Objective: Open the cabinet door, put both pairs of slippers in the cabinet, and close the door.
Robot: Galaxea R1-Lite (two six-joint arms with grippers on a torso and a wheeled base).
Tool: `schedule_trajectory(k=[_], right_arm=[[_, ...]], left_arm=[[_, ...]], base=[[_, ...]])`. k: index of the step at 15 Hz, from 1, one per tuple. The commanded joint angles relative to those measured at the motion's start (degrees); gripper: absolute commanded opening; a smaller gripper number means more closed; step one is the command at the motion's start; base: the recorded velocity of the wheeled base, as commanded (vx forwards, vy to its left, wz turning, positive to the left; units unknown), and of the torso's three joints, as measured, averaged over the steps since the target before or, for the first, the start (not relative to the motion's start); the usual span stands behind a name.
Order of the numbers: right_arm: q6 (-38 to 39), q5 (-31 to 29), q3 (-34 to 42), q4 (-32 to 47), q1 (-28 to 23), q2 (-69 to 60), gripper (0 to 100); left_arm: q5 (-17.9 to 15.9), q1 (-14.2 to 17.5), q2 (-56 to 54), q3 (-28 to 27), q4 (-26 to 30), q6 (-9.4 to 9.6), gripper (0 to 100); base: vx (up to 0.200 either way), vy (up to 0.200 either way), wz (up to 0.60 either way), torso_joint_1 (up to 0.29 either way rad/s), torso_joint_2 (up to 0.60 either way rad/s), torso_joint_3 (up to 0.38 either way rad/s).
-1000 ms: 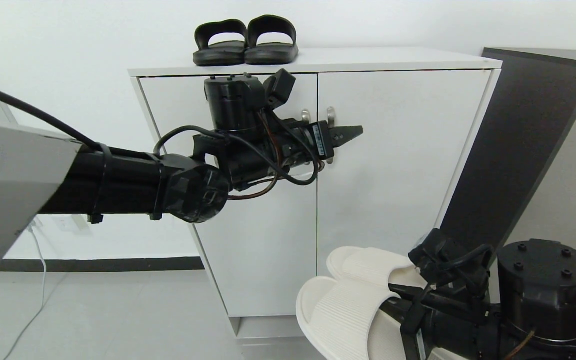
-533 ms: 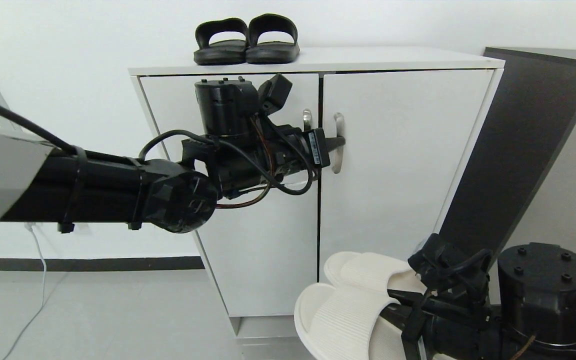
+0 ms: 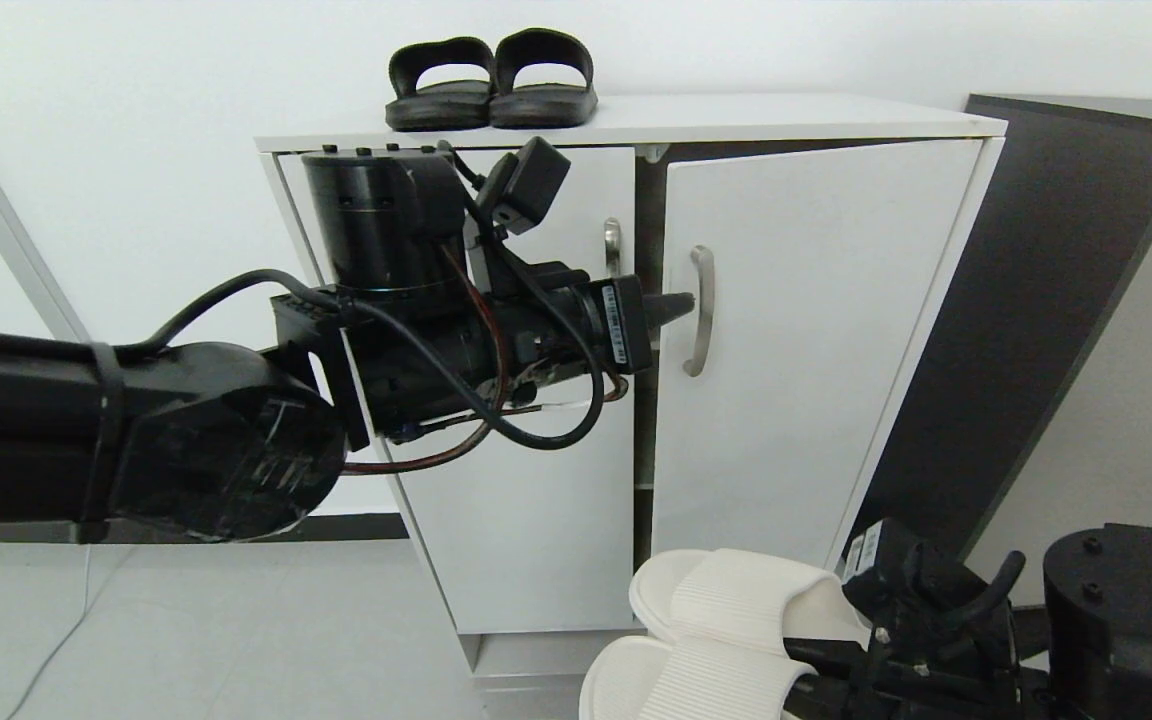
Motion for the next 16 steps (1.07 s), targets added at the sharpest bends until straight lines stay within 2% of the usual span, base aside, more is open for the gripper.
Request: schedule_trajectory(k=[1, 4, 6, 10, 14, 16], right_arm=[[0.02, 0.24, 0.53, 0.04, 0.84, -0.93, 0], [-0.07, 0.33, 0.62, 0.12, 1.01, -0.84, 0], [-0.07, 0.33, 0.62, 0.12, 1.37, -1.02, 0], [-0.07, 0.15, 1.06, 0.39, 2.68, -0.66, 0], [-0.15, 0.06, 1.59, 0.3, 3.92, -0.05, 0], [-0.86, 0.15, 2.03, 0.3, 4.18, 0.21, 0]], left_arm=[[0.06, 0.33, -3.47, 2.14, 0.01, 0.14, 0], [-0.56, 3.58, -1.36, 1.08, -1.49, -0.3, 0], [-0.12, 4.55, 2.51, -2.96, -1.84, -0.39, 0], [-0.21, 5.08, 9.19, -10.43, -1.75, -0.48, 0], [-0.21, 4.99, 11.03, -12.28, -1.75, -0.56, 0], [-0.12, 4.73, 10.86, -12.45, -1.84, -1.0, 0]], base=[[0.0, 0.0, 0.0, 0.0, 0.0, 0.0], [0.0, 0.0, 0.0, 0.0, 0.0, 0.0], [0.0, 0.0, 0.0, 0.0, 0.0, 0.0], [0.0, 0.0, 0.0, 0.0, 0.0, 0.0], [0.0, 0.0, 0.0, 0.0, 0.0, 0.0], [-0.2, 0.0, 0.0, 0.0, 0.0, 0.0]])
